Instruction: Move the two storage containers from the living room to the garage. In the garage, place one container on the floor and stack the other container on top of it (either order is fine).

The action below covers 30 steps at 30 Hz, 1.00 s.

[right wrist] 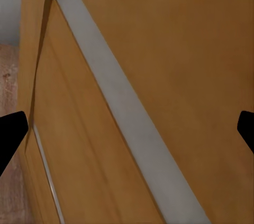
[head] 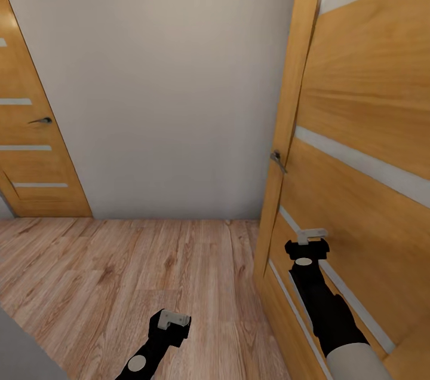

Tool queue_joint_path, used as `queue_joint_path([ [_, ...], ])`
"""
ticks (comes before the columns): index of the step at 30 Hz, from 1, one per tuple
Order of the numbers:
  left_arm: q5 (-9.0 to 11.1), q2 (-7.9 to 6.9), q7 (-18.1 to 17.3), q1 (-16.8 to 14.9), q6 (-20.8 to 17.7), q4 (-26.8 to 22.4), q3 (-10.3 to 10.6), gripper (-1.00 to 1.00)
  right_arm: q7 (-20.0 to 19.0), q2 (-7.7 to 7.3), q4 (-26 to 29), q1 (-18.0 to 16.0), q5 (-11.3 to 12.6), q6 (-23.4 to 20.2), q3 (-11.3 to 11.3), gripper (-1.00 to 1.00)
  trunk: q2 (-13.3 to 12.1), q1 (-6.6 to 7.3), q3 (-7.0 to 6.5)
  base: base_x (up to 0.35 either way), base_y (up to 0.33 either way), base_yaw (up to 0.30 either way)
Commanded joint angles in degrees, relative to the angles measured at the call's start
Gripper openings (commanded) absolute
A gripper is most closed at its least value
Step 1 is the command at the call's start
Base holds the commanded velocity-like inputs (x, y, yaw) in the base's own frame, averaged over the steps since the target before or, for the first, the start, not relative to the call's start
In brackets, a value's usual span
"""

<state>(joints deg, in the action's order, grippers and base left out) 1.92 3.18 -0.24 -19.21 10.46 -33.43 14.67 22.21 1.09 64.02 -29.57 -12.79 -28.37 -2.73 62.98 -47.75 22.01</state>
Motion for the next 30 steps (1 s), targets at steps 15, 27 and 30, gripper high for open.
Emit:
queue_joint_path([
  [15,0.2,-0.02,0.0,0.0,0.2,0.4,0.1,1.00,0.5,0.22,0.1,0.0,-1.2,-0.8,-0.4,1.00,0.0,0.00,0.06,-0.188,0.000,0.000],
  [27,0.2,-0.02,0.0,0.0,0.2,0.5,0.1,1.00,0.6,-1.73,0.1,-0.5,-1.2,-0.8,0.2,1.00,0.0,0.00,0.06,-0.014,0.000,0.000],
  [30,0.2,-0.02,0.0,0.0,0.2,0.5,0.1,1.00,0.6,-2.44,0.1,-0.5,-1.1,-0.8,0.2,1.00,0.0,0.00,0.06,-0.001,0.000,0.000],
])
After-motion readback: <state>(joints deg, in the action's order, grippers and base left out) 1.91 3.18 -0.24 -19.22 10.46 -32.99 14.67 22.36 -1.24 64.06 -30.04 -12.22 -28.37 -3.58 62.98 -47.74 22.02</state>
